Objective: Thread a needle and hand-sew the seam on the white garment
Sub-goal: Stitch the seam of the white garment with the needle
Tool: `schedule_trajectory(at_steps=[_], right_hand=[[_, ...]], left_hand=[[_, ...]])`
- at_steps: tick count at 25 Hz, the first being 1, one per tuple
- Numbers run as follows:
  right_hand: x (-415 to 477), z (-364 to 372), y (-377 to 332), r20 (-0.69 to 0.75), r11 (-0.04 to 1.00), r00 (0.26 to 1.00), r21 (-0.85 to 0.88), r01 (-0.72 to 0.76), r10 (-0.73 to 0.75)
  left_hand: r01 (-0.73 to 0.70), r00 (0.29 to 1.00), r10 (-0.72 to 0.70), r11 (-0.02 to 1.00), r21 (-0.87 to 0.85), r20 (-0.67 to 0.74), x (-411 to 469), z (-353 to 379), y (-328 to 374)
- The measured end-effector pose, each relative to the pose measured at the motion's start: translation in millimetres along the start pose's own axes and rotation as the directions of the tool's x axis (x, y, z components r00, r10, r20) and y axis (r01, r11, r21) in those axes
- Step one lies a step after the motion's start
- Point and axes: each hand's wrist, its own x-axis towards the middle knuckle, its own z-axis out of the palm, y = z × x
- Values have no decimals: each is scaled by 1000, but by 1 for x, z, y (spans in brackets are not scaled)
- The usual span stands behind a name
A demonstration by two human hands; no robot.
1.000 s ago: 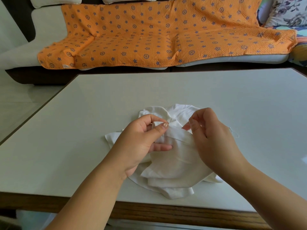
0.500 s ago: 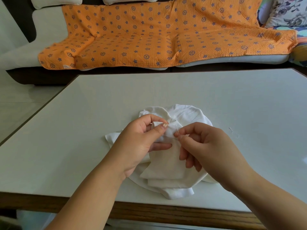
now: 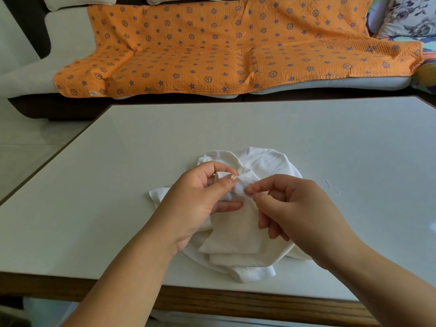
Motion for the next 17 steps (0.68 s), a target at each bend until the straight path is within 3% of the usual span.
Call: schedule_trajectory(at_steps=[10,17], right_hand=[[3,2,4,-21,1000,1000,-9,-14,14],[4,7,7,-70,996,998,89,11,-4]], left_hand=[[-46,998,41,995,88,51,-2,0,-1],[-65,996,55,987,145,72,-3,6,-2]])
